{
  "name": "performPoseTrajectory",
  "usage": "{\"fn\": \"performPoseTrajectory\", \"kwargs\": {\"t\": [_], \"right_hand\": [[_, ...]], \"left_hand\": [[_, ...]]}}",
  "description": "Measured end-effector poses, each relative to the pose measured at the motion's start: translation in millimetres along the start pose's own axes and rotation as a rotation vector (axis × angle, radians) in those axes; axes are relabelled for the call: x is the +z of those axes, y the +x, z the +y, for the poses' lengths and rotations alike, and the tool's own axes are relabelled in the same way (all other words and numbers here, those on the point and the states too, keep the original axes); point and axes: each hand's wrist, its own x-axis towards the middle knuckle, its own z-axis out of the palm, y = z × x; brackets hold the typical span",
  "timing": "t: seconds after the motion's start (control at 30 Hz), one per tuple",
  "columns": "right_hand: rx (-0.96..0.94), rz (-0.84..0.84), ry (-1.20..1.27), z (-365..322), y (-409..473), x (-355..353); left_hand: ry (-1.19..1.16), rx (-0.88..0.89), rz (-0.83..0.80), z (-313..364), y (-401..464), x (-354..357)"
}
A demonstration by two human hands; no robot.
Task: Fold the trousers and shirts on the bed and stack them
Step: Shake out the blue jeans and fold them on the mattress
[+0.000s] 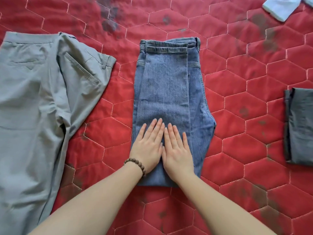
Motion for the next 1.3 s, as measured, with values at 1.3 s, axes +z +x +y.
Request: {"fn": "performPoseTrajectory", "kwargs": {"t": [1.3], "right_hand": [[0.164,0.026,-0.129,51,230,-47]], "left_hand": [[-0.054,-0.148,0.176,-71,205,-46]]}}
